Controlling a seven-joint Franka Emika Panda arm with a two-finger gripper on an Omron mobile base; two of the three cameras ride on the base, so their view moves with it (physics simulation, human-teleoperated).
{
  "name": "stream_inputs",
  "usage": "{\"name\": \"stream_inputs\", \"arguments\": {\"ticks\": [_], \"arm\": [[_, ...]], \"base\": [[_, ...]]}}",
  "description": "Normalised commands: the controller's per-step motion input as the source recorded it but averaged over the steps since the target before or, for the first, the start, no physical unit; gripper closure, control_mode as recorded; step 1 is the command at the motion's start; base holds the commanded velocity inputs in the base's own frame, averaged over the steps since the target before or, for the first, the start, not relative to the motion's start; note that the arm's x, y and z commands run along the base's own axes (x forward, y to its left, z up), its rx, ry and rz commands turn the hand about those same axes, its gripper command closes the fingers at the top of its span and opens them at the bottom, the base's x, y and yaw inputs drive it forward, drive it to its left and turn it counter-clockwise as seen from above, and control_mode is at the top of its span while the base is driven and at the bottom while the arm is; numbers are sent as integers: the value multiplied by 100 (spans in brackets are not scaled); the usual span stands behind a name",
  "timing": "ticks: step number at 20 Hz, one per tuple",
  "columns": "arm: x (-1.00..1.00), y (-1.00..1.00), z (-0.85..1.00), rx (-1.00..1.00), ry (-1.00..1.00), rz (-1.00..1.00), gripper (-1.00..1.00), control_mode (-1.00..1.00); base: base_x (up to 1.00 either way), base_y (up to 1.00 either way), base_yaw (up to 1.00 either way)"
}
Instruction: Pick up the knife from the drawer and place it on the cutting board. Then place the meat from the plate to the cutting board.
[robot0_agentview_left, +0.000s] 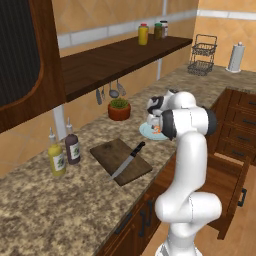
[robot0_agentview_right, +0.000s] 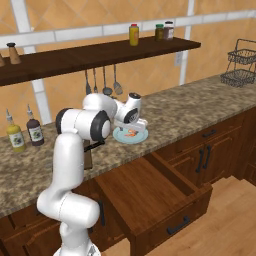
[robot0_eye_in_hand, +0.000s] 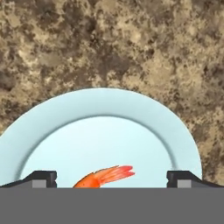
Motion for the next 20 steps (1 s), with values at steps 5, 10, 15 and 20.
{"name": "stream_inputs", "arguments": {"ticks": [5, 10, 15, 20], "arm": [[0, 0, -10, -1, -2, 0, -100, -100], [11, 0, 0, 0, 0, 0, -100, -100], [25, -3, -3, 0, 0, 0, -100, -100], [19, -6, -12, 0, 0, 0, -100, -100]], "base": [[0, 0, 0], [0, 0, 0], [0, 0, 0], [0, 0, 0]]}}
